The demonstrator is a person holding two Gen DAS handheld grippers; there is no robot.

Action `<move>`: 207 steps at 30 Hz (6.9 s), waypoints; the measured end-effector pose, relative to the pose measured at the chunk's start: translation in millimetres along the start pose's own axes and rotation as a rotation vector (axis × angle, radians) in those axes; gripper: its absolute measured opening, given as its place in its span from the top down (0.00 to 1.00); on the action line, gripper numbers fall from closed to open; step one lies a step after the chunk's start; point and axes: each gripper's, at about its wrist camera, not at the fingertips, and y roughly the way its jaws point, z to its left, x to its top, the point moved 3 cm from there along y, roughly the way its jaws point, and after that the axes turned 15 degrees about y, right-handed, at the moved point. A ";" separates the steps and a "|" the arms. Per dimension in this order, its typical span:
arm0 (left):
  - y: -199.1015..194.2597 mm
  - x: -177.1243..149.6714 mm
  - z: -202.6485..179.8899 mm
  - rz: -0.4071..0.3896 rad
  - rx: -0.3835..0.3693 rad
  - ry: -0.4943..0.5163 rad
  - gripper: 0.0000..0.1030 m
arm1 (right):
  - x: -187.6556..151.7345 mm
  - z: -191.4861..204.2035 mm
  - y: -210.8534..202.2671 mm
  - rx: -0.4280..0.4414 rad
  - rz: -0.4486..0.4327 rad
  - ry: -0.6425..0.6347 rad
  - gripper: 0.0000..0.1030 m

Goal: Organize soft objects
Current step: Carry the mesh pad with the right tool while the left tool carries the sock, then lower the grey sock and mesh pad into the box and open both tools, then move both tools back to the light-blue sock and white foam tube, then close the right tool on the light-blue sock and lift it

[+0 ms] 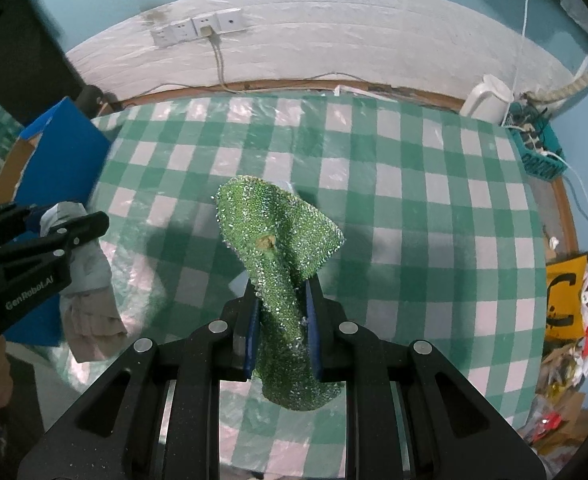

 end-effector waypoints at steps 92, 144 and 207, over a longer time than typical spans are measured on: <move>-94.8 -156.8 216.2 -0.076 0.330 -0.315 0.41 | -55.5 324.0 -5.7 0.227 0.056 -0.495 0.47; -101.2 -76.3 121.4 -0.130 0.295 -0.134 0.26 | -4.9 146.4 -37.8 0.131 -0.064 -0.209 0.35; 75.4 14.9 -0.4 0.087 0.098 0.094 0.25 | 38.5 11.5 114.2 -0.023 0.080 -0.113 0.61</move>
